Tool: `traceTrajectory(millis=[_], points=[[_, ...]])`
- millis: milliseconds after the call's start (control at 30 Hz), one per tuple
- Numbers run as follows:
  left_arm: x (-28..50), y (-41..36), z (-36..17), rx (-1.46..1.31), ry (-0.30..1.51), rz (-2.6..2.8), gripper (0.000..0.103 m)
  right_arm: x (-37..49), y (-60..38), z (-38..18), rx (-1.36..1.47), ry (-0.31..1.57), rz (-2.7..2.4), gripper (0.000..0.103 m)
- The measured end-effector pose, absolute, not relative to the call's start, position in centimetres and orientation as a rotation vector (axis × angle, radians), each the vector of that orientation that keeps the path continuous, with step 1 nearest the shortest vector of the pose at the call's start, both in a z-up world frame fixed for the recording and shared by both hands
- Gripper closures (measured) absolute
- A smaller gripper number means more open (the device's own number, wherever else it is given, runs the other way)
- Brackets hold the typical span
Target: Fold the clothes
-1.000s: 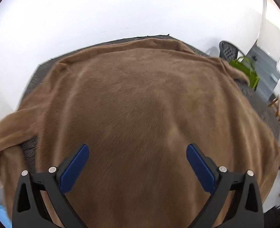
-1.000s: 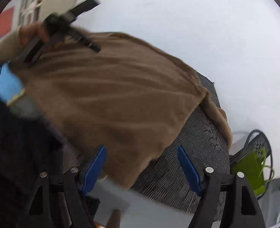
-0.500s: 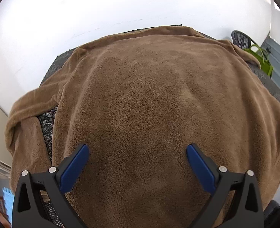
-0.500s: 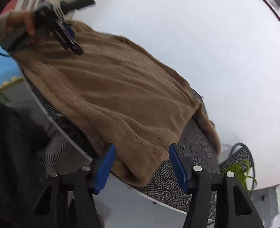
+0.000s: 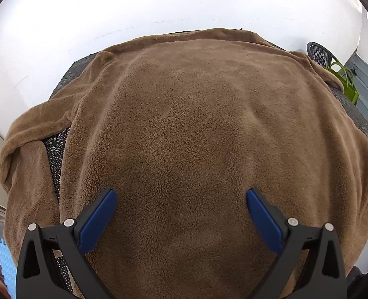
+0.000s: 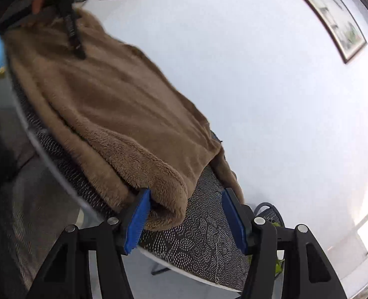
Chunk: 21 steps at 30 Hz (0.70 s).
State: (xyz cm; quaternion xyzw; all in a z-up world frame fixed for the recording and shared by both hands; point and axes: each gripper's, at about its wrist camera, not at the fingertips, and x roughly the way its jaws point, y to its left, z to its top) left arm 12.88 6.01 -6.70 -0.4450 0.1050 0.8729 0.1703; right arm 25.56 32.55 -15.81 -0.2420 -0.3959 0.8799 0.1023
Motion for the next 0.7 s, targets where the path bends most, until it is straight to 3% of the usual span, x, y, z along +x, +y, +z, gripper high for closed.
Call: traceTrajectory(millis=[400, 467, 500, 533, 700], points=[[12.4, 5.7, -7.0, -1.284, 0.258, 2.468, 0.000, 24.8, 32.3, -16.7, -0.731, -1.183, 2.616, 0.042], [12.4, 5.6, -7.0, -1.282, 0.253, 2.469, 0.000, 24.6, 32.4, -16.6, -0.718, -1.190, 2.596, 0.055], [12.5, 5.7, -7.0, -1.281, 0.255, 2.472, 0.000, 24.5, 32.4, -16.6, -0.714, -1.195, 2.585, 0.080], [12.6, 5.7, -7.0, -1.280, 0.258, 2.475, 0.000, 24.5, 32.6, -16.5, -0.718, -1.194, 2.574, 0.093], [13.8, 5.5, -7.0, -1.284, 0.233, 2.468, 0.000, 24.7, 34.1, -15.0, -0.816, -1.109, 2.545, 0.093]])
